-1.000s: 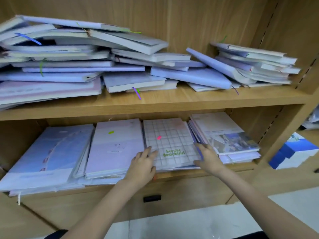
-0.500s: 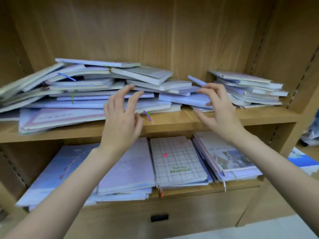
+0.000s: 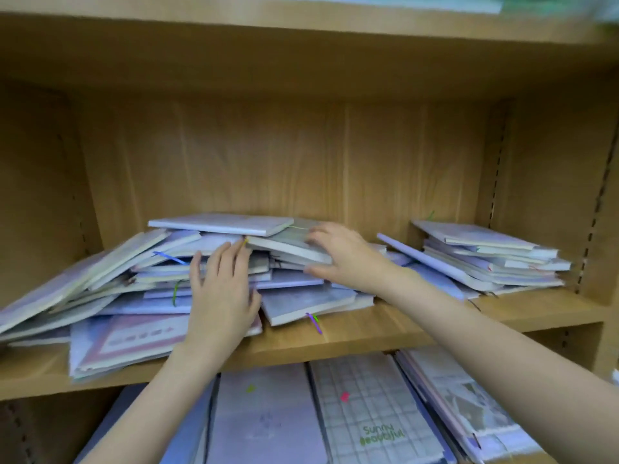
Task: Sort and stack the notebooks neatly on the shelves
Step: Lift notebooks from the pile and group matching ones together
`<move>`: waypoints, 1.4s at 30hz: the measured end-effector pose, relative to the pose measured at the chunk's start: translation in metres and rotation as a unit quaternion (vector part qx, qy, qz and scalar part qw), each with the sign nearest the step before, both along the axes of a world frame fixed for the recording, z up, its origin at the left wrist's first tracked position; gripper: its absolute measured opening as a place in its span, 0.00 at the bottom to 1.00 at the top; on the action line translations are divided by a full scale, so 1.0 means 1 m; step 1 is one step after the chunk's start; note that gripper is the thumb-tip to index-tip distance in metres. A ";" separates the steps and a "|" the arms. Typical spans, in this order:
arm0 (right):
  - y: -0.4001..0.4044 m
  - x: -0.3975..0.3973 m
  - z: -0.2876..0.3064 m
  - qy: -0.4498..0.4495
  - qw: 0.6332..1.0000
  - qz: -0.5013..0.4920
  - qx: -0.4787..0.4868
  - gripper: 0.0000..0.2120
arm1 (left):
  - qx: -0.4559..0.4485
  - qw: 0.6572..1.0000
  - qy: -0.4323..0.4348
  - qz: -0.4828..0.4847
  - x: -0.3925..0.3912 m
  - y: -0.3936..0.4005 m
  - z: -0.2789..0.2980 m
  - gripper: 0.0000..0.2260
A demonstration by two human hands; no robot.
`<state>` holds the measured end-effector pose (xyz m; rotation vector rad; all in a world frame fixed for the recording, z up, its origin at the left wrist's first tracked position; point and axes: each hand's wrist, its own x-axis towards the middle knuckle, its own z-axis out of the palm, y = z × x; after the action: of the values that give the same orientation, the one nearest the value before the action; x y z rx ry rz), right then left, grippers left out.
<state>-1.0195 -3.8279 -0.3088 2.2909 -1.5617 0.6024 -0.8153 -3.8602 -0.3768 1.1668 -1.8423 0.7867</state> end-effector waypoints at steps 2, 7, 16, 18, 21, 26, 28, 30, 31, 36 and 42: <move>-0.009 0.011 0.002 0.041 0.997 -0.060 -0.013 0.20 | -0.015 1.000 0.009 0.002 0.001 -0.002 0.003 0.23; -0.004 0.010 0.025 0.157 0.979 -0.121 -0.053 0.13 | -0.021 1.000 -0.005 0.000 0.006 -0.005 0.005 0.24; 0.042 -0.101 0.067 0.040 0.970 -0.114 -0.212 0.09 | -0.102 0.991 0.046 -0.080 -0.012 0.003 0.032 0.12; 0.045 -0.115 0.058 -0.003 0.959 -0.102 -0.264 0.07 | -0.118 0.985 0.031 -0.119 -0.023 0.005 0.037 0.13; 0.043 -0.127 0.044 -0.024 0.959 -0.066 -0.275 0.08 | -0.105 0.983 -0.049 -0.142 -0.044 -0.001 0.037 0.18; 0.032 -0.134 0.014 0.027 0.989 -0.070 -0.125 0.08 | -0.003 0.977 -0.194 -0.092 -0.077 -0.012 0.033 0.23; 0.030 -0.135 0.007 0.002 0.991 -0.054 -0.125 0.11 | 0.027 0.977 -0.191 -0.088 -0.085 -0.012 0.034 0.23; 0.027 -0.133 0.004 -0.029 0.989 -0.034 -0.140 0.11 | 0.034 0.979 -0.168 -0.106 -0.090 -0.015 0.034 0.23; 0.023 -0.132 0.002 -0.023 0.987 -0.022 -0.155 0.09 | 0.040 0.981 -0.155 -0.114 -0.091 -0.014 0.034 0.23; -0.003 -0.115 -0.024 0.027 0.996 0.009 -0.090 0.13 | 0.074 0.989 -0.041 -0.120 -0.088 -0.006 0.030 0.20; 0.010 -0.136 -0.029 -0.094 0.995 -0.030 -0.005 0.24 | 0.071 0.980 -0.114 -0.147 -0.083 -0.011 0.022 0.35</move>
<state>-1.1557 -3.8178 -0.3375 2.2256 -1.7003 0.8292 -0.8979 -3.8708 -0.3550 0.8864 -2.2291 0.6482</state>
